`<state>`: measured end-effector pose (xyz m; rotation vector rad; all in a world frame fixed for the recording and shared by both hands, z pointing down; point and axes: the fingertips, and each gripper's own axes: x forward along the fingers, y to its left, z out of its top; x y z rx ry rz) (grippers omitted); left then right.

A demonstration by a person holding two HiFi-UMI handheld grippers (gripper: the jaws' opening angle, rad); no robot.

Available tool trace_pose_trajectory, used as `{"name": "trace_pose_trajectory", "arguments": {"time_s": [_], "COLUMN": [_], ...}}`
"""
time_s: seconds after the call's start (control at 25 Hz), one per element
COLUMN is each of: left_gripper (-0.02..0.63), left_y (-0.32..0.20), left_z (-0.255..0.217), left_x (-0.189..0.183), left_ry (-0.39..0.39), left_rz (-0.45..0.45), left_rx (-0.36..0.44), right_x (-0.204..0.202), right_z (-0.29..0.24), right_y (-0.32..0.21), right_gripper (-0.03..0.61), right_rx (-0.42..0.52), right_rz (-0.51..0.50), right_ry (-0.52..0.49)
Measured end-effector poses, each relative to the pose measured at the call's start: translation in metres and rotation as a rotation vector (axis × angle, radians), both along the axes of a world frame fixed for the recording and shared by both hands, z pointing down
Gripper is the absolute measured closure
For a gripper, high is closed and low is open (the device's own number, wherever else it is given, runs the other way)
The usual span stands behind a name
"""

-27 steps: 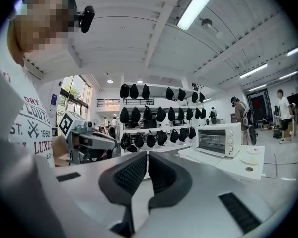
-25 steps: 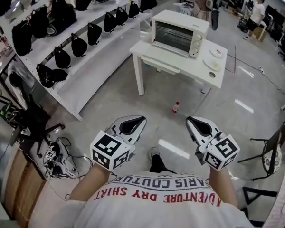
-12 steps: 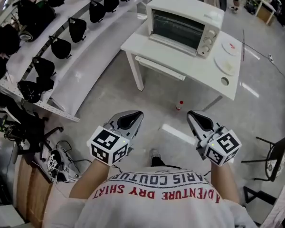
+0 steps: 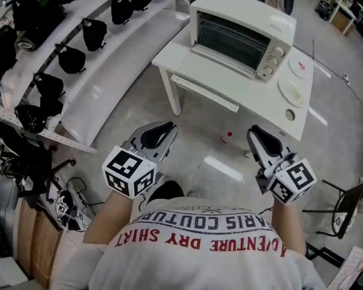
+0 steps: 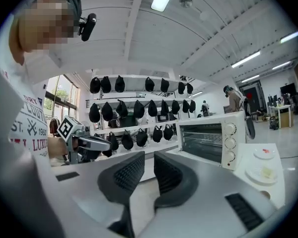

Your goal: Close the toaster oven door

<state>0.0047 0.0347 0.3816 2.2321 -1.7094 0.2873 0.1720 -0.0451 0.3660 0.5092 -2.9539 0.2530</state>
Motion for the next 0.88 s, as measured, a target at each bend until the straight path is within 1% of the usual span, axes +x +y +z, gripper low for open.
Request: {"name": "trace_pose_trajectory", "arguments": {"time_s": [0.04,0.08,0.12,0.16,0.28,0.36,0.44,0.52,0.64,0.72,0.8,0.88], "left_gripper": [0.539,0.481,0.451,0.435,0.353,0.330,0.316,0.304,0.302,0.302,0.302,0.301], "left_y": [-0.004,-0.009,-0.014,-0.019,-0.038,-0.055,-0.072,-0.091,-0.118,-0.137,-0.154,-0.166], "left_z": [-0.001,-0.002,-0.001,-0.001,0.001,0.004,0.011,0.023,0.044,0.058,0.075,0.092], "left_x": [-0.004,-0.007,-0.011,-0.016,-0.035,-0.050,-0.066,-0.083,-0.110,-0.123,-0.134,-0.145], "left_ry": [0.000,0.004,0.012,0.020,0.043,0.050,0.037,0.002,-0.073,-0.118,-0.145,-0.157], "left_rz": [0.007,0.018,0.028,0.035,0.050,0.061,0.072,0.088,0.118,0.151,0.192,0.229], "left_rx": [0.004,0.003,0.000,-0.002,-0.002,-0.006,-0.019,-0.043,-0.080,-0.105,-0.137,-0.173], "right_x": [0.000,0.000,-0.001,-0.002,-0.004,-0.007,-0.013,-0.020,-0.030,-0.037,-0.044,-0.047], "right_z": [-0.002,-0.003,-0.003,-0.003,-0.001,0.004,0.012,0.024,0.045,0.057,0.069,0.084], "right_y": [-0.005,-0.010,-0.015,-0.020,-0.038,-0.051,-0.063,-0.075,-0.094,-0.106,-0.115,-0.120], "right_gripper": [0.523,0.475,0.431,0.407,0.343,0.327,0.310,0.305,0.302,0.303,0.304,0.303], "right_rx": [0.004,0.004,0.002,0.000,-0.002,-0.008,-0.023,-0.036,-0.041,-0.058,-0.084,-0.110], "right_rz": [0.009,0.017,0.027,0.040,0.087,0.118,0.144,0.172,0.227,0.265,0.304,0.353], "right_ry": [-0.006,-0.010,-0.013,-0.014,-0.003,0.012,0.026,0.048,0.102,0.119,0.131,0.165]}}
